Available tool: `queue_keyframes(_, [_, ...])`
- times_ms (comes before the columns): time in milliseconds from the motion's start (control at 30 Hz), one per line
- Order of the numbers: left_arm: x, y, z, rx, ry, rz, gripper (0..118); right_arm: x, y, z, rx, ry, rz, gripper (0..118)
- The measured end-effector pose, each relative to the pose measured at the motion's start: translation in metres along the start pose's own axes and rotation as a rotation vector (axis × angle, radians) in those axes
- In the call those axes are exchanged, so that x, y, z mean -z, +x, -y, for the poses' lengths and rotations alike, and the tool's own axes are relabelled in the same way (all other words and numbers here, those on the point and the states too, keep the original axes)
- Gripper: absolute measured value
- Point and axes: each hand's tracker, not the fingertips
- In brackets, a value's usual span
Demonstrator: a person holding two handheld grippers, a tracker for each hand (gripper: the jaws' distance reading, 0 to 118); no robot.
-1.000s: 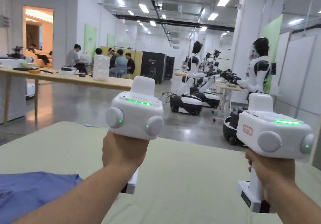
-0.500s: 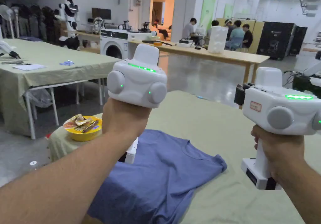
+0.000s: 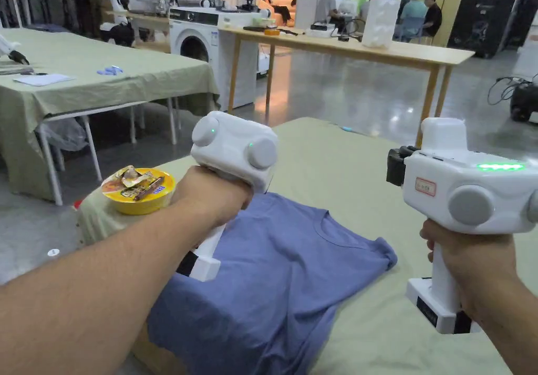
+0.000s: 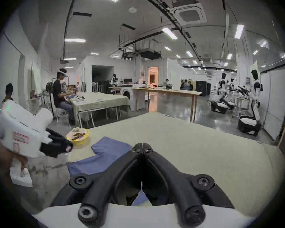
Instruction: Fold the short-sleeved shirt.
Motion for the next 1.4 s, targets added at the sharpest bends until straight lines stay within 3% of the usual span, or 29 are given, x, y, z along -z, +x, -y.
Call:
queue_keyframes(200, [0.109,0.033,0.022,-0.009,-0.214,0.065,0,0.020,0.021,0.054,-0.025,-0.103,-0.014,0])
queue_keyframes(367, [0.159,0.044,0.034,0.016,-0.307,0.083,0,0.052,0.033,0.089,-0.028,-0.167,-0.023,0])
queue_keyframes(400, [0.167,0.042,0.036,0.018,-0.327,0.084,10,0.056,0.035,0.094,-0.026,-0.178,-0.025,0])
queue_keyframes(467, [0.177,0.041,0.039,0.037,-0.356,0.083,88,0.063,0.040,0.102,-0.011,-0.194,-0.032,0])
queue_keyframes(500, [0.181,0.041,0.042,0.046,-0.372,0.083,117,0.066,0.041,0.105,-0.005,-0.200,-0.036,0])
queue_keyframes(800, [0.218,0.046,0.046,0.042,-0.410,0.084,107,0.059,0.046,0.117,0.018,-0.206,-0.057,0])
queue_keyframes(933, [0.219,0.049,0.048,0.062,-0.403,0.081,95,0.057,0.051,0.120,0.023,-0.209,-0.051,0])
queue_keyframes(1000, [0.215,0.049,0.045,0.066,-0.403,0.092,81,0.056,0.054,0.120,0.034,-0.212,-0.040,0])
queue_keyframes(1033, [0.213,0.051,0.044,0.082,-0.401,0.093,68,0.055,0.055,0.120,0.042,-0.213,-0.038,0])
queue_keyframes(1133, [0.162,0.065,0.049,0.129,-0.376,0.052,11,0.053,0.057,0.121,0.050,-0.212,-0.030,0])
queue_keyframes(1233, [0.171,0.054,0.046,0.107,-0.376,0.067,1,0.046,0.056,0.120,0.055,-0.208,-0.030,0])
queue_keyframes(1400, [0.180,0.032,0.020,0.036,-0.330,0.065,0,0.038,0.058,0.115,0.049,-0.197,-0.018,0])
